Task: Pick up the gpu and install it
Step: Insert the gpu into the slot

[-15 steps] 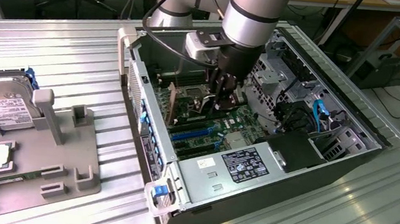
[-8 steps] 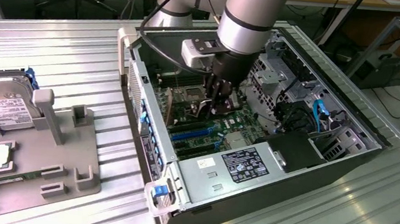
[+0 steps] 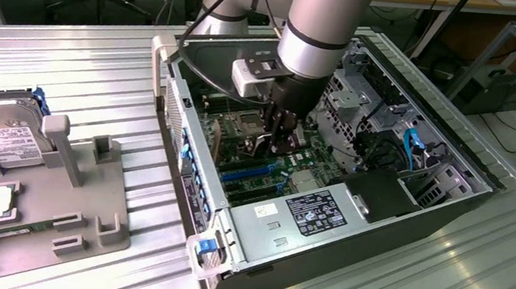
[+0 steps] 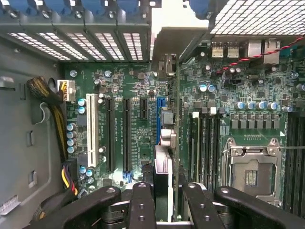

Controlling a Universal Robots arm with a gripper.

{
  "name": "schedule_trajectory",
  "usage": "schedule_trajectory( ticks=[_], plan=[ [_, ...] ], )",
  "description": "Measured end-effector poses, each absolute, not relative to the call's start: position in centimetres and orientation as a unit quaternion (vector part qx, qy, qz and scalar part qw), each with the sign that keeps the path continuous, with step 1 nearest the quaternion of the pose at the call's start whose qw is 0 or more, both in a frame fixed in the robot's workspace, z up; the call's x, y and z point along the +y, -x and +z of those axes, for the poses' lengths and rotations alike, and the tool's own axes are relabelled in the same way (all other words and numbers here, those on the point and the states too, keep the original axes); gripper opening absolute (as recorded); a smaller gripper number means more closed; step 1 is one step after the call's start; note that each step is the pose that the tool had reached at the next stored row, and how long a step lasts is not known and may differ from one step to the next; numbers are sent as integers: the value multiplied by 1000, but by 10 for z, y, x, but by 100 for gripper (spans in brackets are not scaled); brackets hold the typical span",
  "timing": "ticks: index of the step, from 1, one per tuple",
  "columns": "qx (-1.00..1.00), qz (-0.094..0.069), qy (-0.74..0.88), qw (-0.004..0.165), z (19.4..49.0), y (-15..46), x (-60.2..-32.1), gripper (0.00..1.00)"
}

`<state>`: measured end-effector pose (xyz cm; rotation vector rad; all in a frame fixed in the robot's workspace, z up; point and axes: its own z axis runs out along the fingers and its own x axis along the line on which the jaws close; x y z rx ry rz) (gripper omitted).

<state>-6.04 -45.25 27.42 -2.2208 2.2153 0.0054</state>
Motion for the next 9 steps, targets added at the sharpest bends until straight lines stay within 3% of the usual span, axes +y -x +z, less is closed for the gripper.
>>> schedule_trajectory(
  ticks=[9],
  plan=[
    [706, -3, 708, 7, 273, 62, -453, 27]
  ],
)
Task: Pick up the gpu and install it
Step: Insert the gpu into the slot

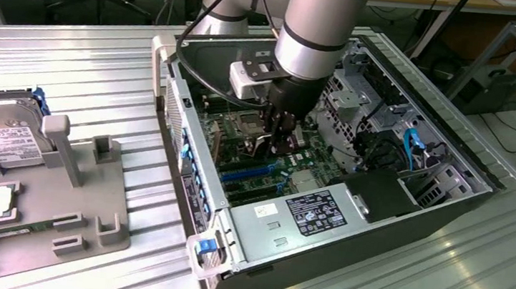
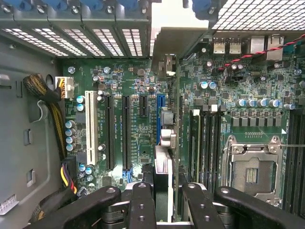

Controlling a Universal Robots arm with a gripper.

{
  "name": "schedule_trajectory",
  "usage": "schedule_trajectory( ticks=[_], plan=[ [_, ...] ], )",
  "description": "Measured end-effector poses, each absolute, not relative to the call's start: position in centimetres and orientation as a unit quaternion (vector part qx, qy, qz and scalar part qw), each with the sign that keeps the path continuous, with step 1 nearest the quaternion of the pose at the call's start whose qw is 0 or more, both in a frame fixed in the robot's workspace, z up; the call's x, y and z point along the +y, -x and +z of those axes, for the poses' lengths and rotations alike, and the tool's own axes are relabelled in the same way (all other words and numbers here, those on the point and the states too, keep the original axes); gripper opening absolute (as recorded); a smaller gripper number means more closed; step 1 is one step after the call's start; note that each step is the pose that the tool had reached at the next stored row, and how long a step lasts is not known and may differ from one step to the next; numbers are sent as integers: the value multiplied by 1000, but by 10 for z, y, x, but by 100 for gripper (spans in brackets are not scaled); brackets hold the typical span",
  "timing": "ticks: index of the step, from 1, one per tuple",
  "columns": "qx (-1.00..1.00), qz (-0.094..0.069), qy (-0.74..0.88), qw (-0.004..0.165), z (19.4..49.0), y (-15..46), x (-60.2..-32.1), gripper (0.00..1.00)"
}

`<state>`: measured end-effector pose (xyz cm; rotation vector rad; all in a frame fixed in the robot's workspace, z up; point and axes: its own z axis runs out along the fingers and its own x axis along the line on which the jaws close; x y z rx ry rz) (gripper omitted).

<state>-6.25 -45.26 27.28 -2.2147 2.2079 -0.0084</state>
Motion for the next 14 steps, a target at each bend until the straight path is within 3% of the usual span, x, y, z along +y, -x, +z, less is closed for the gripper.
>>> schedule_trajectory(
  ticks=[14],
  plan=[
    [706, 3, 708, 12, 268, 66, -458, 27]
  ],
)
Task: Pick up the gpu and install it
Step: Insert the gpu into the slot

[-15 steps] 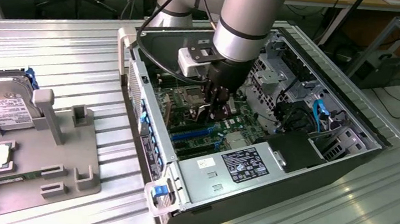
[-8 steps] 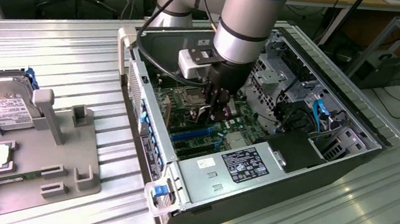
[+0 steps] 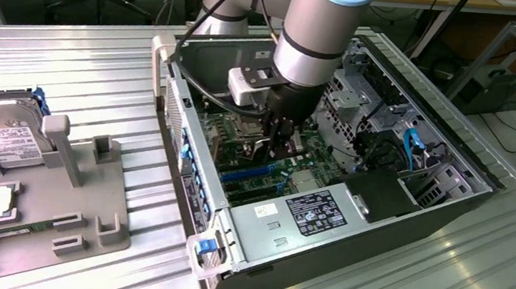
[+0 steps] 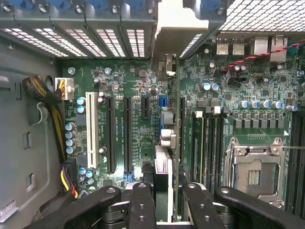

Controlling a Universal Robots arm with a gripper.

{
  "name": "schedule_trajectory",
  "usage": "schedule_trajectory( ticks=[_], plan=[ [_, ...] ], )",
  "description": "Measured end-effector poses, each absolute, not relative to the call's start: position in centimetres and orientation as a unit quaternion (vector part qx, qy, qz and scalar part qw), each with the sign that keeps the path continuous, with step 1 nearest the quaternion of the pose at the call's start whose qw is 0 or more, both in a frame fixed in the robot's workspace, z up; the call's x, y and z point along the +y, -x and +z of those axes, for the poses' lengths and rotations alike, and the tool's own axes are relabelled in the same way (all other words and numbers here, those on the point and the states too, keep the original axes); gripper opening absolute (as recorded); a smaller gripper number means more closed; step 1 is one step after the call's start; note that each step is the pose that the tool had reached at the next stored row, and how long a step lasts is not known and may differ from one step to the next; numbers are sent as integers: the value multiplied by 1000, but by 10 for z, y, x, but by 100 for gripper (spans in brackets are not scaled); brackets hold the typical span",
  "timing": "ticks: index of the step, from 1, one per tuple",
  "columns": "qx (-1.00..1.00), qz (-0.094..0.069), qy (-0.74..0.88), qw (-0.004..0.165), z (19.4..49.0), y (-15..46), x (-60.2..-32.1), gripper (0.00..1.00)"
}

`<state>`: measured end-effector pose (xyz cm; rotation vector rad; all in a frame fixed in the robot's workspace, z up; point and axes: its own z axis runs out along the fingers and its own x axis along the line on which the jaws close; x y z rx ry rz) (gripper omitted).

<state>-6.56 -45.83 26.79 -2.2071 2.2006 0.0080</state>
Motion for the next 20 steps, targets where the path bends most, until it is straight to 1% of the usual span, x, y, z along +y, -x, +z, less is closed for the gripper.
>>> schedule_trajectory(
  ticks=[20],
  plan=[
    [706, 3, 708, 12, 260, 75, -461, 27]
  ],
)
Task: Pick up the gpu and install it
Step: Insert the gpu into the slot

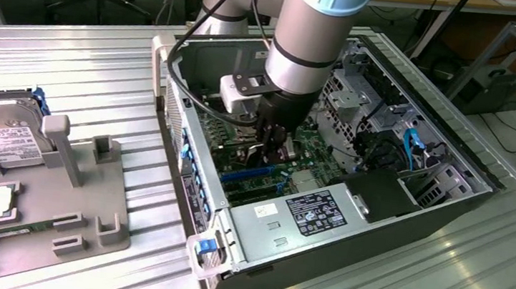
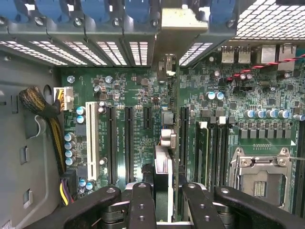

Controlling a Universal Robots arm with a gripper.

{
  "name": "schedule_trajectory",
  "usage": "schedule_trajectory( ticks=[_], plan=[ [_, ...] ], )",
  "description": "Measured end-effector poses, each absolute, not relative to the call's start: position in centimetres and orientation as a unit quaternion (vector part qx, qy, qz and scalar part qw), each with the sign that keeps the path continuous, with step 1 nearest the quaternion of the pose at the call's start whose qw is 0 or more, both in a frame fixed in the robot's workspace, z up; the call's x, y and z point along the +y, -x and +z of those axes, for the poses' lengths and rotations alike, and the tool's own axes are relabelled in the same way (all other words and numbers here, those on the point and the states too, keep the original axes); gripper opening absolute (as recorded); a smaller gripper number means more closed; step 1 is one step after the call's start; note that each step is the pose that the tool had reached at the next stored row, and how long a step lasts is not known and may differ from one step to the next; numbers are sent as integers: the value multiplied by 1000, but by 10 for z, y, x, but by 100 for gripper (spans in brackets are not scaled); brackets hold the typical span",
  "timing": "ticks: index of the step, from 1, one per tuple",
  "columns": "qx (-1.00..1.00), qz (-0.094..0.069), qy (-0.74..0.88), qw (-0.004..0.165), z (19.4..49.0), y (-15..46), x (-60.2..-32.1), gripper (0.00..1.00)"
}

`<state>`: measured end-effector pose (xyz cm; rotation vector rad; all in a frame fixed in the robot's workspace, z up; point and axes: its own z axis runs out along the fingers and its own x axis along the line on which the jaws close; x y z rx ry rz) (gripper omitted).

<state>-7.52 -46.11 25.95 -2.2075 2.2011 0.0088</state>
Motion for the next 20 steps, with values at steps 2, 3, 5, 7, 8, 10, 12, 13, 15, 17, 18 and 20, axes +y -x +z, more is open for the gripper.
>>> schedule_trajectory(
  ticks=[2, 3, 5, 7, 8, 10, 12, 13, 15, 17, 18, 20],
  plan=[
    [706, 3, 708, 12, 259, 76, -461, 27],
    [706, 3, 708, 12, 259, 76, -461, 27],
    [706, 3, 708, 12, 258, 77, -461, 27],
    [706, 3, 708, 12, 258, 78, -461, 27],
    [706, 3, 708, 12, 257, 79, -461, 27],
    [706, 3, 708, 12, 256, 80, -461, 27],
    [706, 3, 708, 12, 255, 81, -461, 27],
    [706, 3, 708, 12, 254, 81, -461, 27],
    [706, 3, 708, 12, 253, 81, -461, 27],
    [706, 3, 708, 12, 251, 82, -461, 27],
    [706, 3, 708, 12, 250, 82, -461, 27],
    [706, 3, 708, 12, 248, 82, -461, 27]
  ],
)
